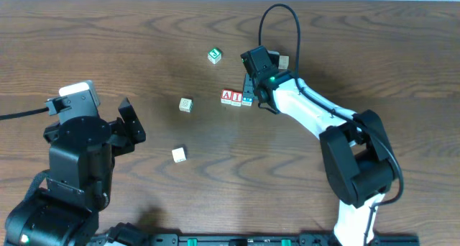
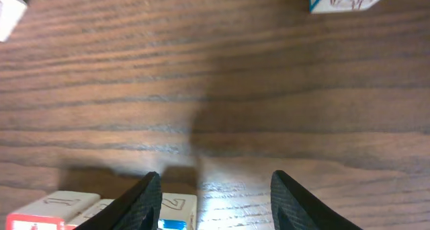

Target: Spell out Ai2

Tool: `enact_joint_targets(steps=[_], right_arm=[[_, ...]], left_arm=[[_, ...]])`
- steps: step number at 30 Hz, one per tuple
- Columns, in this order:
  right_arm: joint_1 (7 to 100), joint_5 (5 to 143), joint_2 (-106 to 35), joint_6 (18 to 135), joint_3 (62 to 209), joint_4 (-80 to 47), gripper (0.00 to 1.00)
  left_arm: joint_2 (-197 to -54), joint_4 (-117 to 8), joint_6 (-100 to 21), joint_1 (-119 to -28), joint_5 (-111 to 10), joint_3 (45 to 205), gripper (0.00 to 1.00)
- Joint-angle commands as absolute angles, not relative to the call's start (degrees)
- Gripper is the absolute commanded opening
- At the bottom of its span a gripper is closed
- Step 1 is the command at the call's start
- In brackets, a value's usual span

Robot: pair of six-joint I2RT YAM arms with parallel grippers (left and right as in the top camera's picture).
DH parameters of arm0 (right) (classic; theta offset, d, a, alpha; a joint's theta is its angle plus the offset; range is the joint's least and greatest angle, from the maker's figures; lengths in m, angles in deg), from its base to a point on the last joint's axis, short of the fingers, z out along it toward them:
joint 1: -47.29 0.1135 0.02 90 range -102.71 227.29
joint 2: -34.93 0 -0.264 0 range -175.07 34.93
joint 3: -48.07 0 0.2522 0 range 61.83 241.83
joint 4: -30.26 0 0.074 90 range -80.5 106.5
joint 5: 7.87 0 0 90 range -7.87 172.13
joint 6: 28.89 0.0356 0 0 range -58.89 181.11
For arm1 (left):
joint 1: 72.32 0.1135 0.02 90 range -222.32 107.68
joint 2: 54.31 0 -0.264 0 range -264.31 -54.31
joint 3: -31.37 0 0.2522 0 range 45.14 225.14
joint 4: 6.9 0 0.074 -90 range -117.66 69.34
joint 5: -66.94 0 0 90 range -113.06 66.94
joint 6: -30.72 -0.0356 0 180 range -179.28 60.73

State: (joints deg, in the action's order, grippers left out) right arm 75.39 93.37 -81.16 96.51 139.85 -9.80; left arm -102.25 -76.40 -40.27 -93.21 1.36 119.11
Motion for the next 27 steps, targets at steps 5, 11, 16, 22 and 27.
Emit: enact_joint_targets(steps=[5, 11, 16, 22, 27], right_arm=[[76.11, 93.44, -82.41, 97.56, 139.74, -10.09, 0.51], [76.24, 93.39, -82.43, 99.02, 139.74, -10.76, 0.51], [76.24, 93.42, -82.41, 99.05, 139.74, -11.53, 0.51], [76.24, 93.44, -82.41, 99.44, 139.74, -11.38, 0.51], [76.24, 93.13, -82.41, 99.48, 139.74, -10.7, 0.51]], left_arm=[[-102.29, -76.56, -41.08, -93.19, 2.39, 119.55, 0.96], [-102.29, -76.56, -41.08, -93.19, 2.39, 119.55, 0.95], [-102.29, -76.56, -41.08, -93.19, 2.39, 119.55, 0.95], [-102.29, -76.56, -41.08, -93.19, 2.39, 119.55, 0.96], [-102.29, -76.56, -41.08, -93.19, 2.39, 119.55, 0.95]])
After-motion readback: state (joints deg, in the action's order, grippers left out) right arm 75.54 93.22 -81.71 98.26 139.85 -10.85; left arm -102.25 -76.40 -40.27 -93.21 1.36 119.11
